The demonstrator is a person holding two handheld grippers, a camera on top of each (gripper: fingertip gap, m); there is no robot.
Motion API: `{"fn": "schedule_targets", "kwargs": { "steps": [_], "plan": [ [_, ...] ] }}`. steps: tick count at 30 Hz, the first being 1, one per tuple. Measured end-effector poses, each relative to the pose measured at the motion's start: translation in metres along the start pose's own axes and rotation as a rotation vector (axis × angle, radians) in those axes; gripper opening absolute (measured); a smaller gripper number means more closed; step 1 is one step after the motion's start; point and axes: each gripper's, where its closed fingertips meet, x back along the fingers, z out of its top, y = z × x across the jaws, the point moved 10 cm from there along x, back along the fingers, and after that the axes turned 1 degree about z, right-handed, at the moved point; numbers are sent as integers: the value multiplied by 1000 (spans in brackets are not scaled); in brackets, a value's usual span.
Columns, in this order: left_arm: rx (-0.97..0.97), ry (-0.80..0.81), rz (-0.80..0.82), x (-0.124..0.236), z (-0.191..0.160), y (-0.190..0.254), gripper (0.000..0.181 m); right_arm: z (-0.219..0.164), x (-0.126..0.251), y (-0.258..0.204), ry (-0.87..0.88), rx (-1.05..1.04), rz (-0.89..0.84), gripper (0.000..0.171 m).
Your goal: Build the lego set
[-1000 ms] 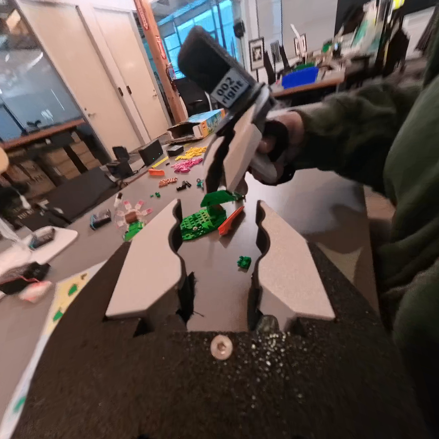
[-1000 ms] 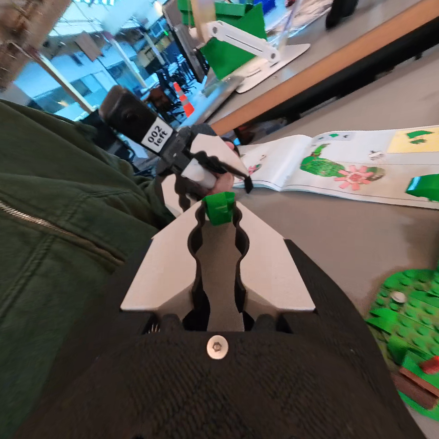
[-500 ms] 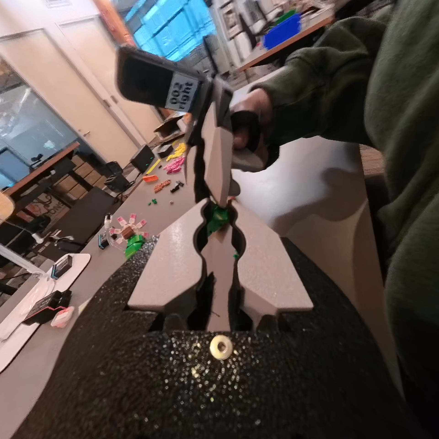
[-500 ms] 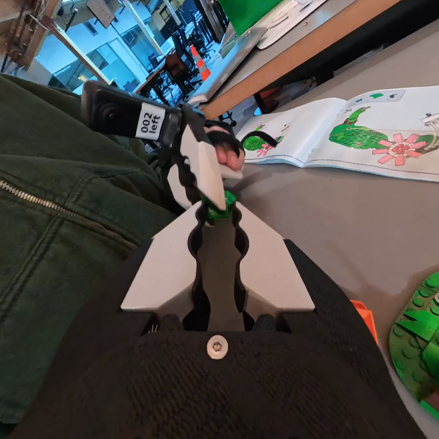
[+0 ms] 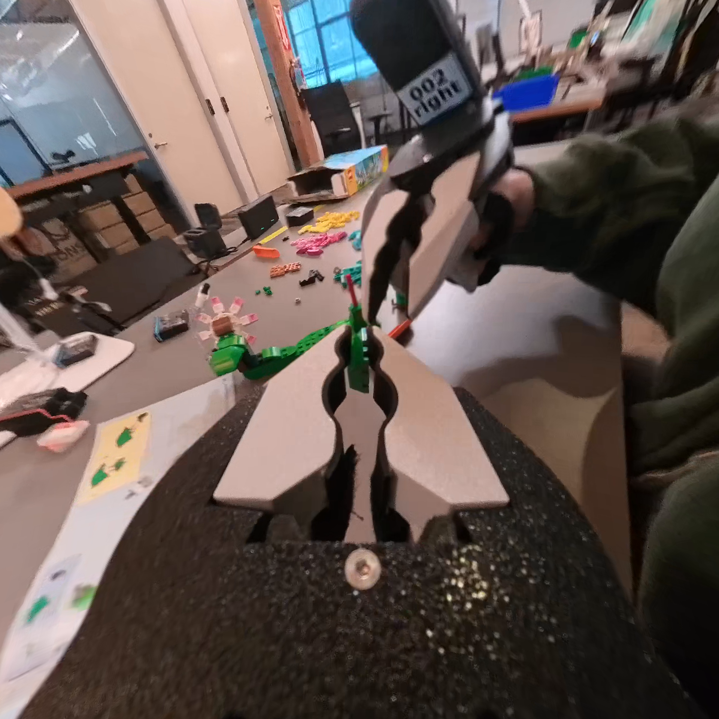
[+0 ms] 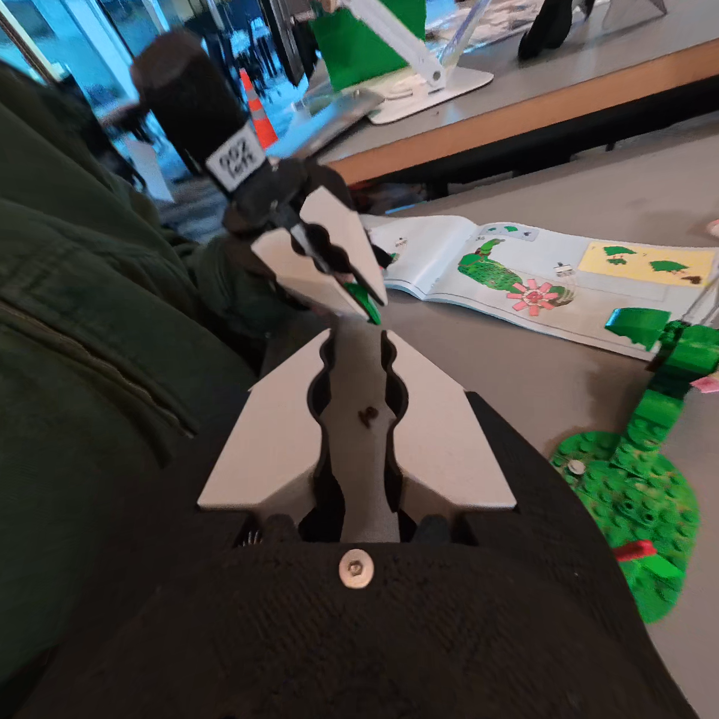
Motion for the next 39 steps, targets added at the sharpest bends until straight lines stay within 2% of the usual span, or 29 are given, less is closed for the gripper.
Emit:
{"fn": "schedule_targets", "kwargs": {
  "steps": [1,6,9,11,15,18,22,23,25,28,33,39],
  "plan": [
    [55,21,-28,1,0,-2,5,-1,-1,-1,-22,38,-18,21],
    [430,166,-180,4,-3,-17,5,2,-5,-6,33,119,-49,18],
    [677,285,-262,5,-8,-25,5,6,-9,-7,137,61,-63,16],
    [769,347,-286,6,-11,-28,4,7,-12,-6,198,3,-51,15],
    [789,342,-297,3,-12,-26,4,8,-19,-3,279,-110,14,15],
    [790,341,-315,1,-10,-24,4,6,-24,-3,282,-133,35,7],
    [796,363,-311,2,-7,-24,5,5,-23,-2,354,-174,53,6],
    [781,398,-314,3,-5,-23,12,6,-21,-2,398,-195,56,6],
    [693,465,-249,8,-1,-22,43,5,-18,0,484,-245,69,6],
    [428,456,-147,13,7,-13,58,5,-17,0,566,-361,173,6],
    [68,352,-32,14,23,0,51,3,-24,-1,661,-577,396,6],
    [-93,357,-6,15,34,9,35,0,-38,-11,706,-781,633,6]
  ]
}}
